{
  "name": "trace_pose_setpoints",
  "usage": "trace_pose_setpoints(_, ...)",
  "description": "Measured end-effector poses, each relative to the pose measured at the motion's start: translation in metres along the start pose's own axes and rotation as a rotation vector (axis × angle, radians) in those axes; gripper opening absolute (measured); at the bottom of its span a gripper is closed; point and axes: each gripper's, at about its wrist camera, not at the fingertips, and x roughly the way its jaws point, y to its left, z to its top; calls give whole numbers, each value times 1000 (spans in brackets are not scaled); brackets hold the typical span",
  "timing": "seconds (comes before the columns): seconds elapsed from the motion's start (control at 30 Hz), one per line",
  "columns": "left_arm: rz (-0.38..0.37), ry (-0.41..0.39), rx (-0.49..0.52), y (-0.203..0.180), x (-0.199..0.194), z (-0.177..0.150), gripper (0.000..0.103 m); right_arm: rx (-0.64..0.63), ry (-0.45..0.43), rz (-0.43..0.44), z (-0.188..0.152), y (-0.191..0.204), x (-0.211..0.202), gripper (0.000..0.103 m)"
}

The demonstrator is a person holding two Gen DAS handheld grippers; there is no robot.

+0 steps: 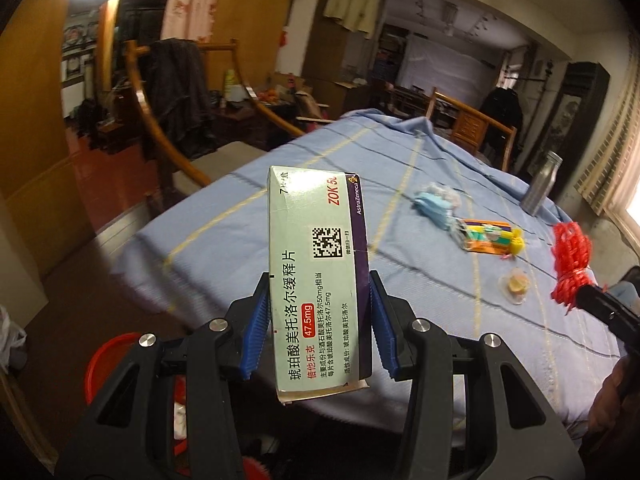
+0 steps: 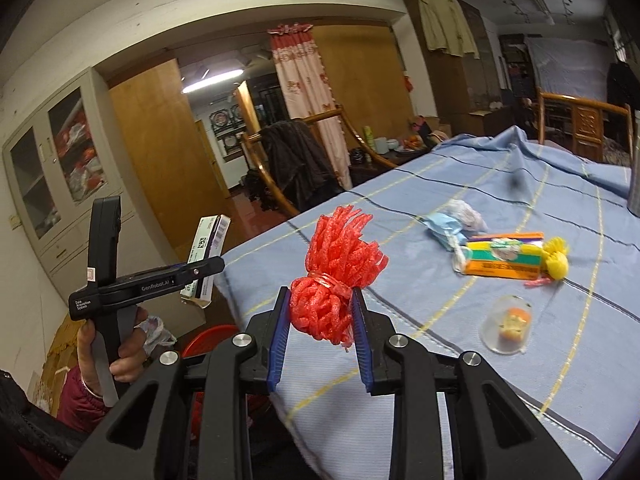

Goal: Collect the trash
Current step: 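Carry the medicine box and red yarn to the red wastebasket and release both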

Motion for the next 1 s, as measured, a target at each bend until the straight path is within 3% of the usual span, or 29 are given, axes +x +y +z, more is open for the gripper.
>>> trace_pose_setpoints(0.43, 144, -21, -147, 99, -33, -31, 47, -106, 71, 67, 8, 71, 36, 30)
trace_pose_setpoints(0.83, 215, 34, -231, 156, -11, -50, 48, -182, 167, 121, 15, 121, 89, 30)
trace_pose_setpoints(0.9, 231, 47, -230, 161, -6, -53, 52, -183, 183, 127, 15, 125, 97, 30)
trace_pose_setpoints(1.0, 263, 47, -237, 171, -5, -56, 78, -182, 207, 133, 15, 128, 109, 30)
